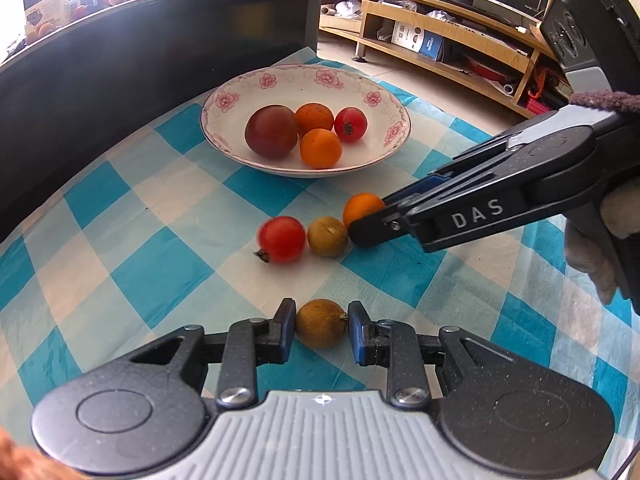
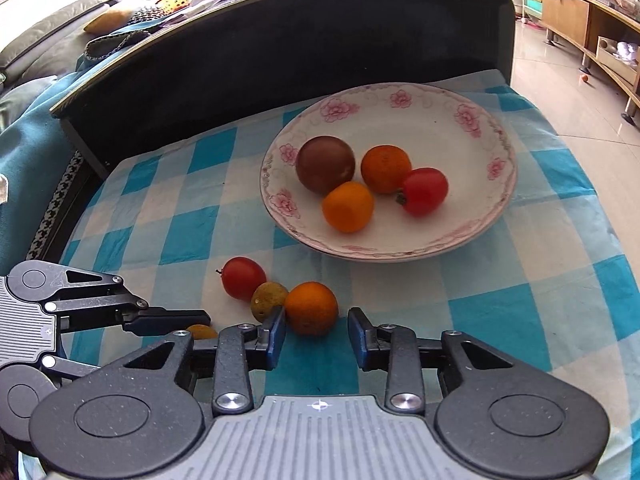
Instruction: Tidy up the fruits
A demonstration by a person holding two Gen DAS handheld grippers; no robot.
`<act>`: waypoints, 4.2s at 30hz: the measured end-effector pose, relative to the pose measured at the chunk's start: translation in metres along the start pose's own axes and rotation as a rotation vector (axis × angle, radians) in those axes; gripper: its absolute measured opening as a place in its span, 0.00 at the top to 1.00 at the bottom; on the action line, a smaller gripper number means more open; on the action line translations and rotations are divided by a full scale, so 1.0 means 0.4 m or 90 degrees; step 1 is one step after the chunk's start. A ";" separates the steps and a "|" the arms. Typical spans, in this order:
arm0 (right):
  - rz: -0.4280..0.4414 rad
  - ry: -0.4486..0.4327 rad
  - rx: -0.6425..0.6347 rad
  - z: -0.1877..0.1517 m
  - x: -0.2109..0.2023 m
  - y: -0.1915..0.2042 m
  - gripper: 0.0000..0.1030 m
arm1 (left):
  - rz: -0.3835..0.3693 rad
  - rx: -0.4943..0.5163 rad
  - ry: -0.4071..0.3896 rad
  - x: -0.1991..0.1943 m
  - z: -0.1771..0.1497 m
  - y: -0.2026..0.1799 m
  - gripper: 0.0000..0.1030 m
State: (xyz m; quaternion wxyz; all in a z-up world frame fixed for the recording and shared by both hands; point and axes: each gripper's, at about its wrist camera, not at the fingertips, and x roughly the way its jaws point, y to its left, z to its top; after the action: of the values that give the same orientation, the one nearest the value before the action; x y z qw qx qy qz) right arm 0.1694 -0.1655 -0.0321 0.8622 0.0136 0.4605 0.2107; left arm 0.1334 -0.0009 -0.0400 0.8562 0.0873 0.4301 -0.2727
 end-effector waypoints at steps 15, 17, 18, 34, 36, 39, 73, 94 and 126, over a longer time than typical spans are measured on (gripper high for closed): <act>-0.003 0.001 -0.069 -0.006 -0.020 0.024 0.79 | 0.008 0.026 0.008 -0.002 0.001 -0.008 0.65; -0.009 0.003 -0.074 -0.010 -0.015 0.028 0.79 | 0.009 0.030 0.008 -0.001 0.000 -0.010 0.65; -0.011 0.007 -0.078 -0.011 -0.011 0.029 0.79 | 0.010 0.032 0.008 -0.001 0.000 -0.011 0.65; -0.007 0.002 -0.083 -0.016 -0.007 0.033 0.75 | 0.019 0.056 0.011 -0.009 -0.010 -0.022 0.62; -0.008 0.002 -0.085 -0.016 -0.006 0.035 0.75 | 0.021 0.055 0.013 -0.007 -0.007 -0.023 0.63; -0.006 0.002 -0.084 -0.016 -0.007 0.032 0.75 | 0.023 0.054 0.015 -0.006 -0.004 -0.024 0.65; -0.014 -0.021 -0.111 -0.009 -0.006 0.042 0.77 | 0.020 0.028 0.003 -0.018 0.015 0.002 0.65; -0.023 -0.099 -0.076 0.036 -0.087 0.014 0.77 | 0.045 0.028 -0.101 -0.040 0.151 -0.008 0.65; -0.072 -0.112 -0.053 0.065 -0.034 -0.037 0.75 | 0.081 -0.003 -0.118 0.057 0.183 0.009 0.65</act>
State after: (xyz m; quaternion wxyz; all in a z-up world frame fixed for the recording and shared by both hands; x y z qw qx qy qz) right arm 0.1889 -0.1798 -0.0098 0.9097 -0.0297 0.3736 0.1790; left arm 0.1967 -0.0348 -0.0131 0.9082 0.0872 0.3430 -0.2236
